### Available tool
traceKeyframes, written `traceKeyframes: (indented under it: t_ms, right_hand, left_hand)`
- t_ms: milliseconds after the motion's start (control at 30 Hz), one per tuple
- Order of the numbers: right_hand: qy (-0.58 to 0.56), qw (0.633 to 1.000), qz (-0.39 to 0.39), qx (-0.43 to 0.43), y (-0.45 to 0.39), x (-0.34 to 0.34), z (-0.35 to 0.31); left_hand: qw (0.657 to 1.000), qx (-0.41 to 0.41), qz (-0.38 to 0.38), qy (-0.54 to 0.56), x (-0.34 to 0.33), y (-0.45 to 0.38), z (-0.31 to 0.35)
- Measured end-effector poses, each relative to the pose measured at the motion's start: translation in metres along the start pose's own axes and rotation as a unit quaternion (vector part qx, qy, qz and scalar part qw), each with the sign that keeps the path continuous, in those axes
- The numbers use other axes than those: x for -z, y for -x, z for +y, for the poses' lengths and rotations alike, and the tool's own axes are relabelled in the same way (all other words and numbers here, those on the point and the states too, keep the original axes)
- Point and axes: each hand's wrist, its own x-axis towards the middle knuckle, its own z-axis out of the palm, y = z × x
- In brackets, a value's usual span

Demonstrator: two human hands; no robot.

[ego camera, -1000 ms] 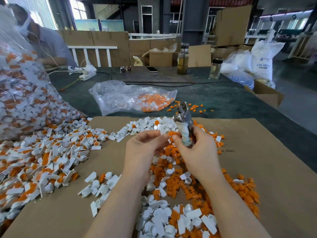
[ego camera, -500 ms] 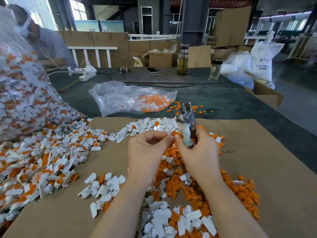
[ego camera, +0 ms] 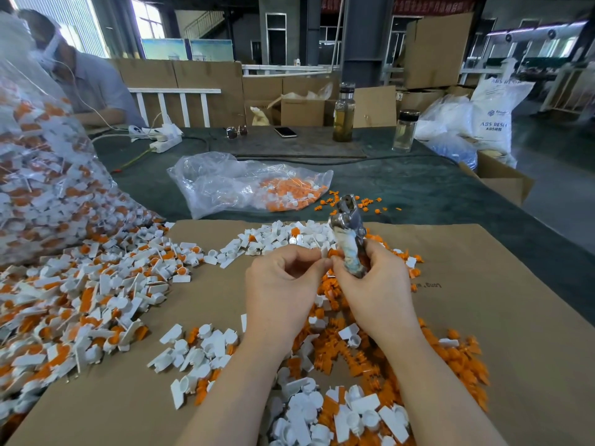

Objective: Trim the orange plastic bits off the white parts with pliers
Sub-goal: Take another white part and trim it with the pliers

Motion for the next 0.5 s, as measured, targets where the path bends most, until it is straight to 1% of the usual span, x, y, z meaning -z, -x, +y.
traceKeyframes:
  t_ms: [133, 333, 400, 500]
  right_hand:
    - [-0.018, 0.999, -0.032, -0.011, -0.0014, 0.0001, 0.0015]
    - [-0.017, 0.998, -0.061, -0.014, -0.0003, -0.0005, -0.0014]
    - [-0.018, 0.997, -0.069, -0.016, -0.0009, 0.0005, -0.0004]
    - [-0.04, 0.996, -0.08, -0.027, -0.0019, 0.0037, 0.0009]
  left_hand:
    - [1.0, 0.001, 0.01, -0.017, -0.0005, -0.0009, -0.0008]
    - [0.999, 0.018, 0.036, -0.025, -0.0016, -0.002, -0.0021]
    - [0.999, 0.029, 0.037, -0.011, -0.0016, -0.0032, -0.0034]
    - [0.997, 0.061, 0.029, 0.048, 0.0002, -0.0052, -0.0039]
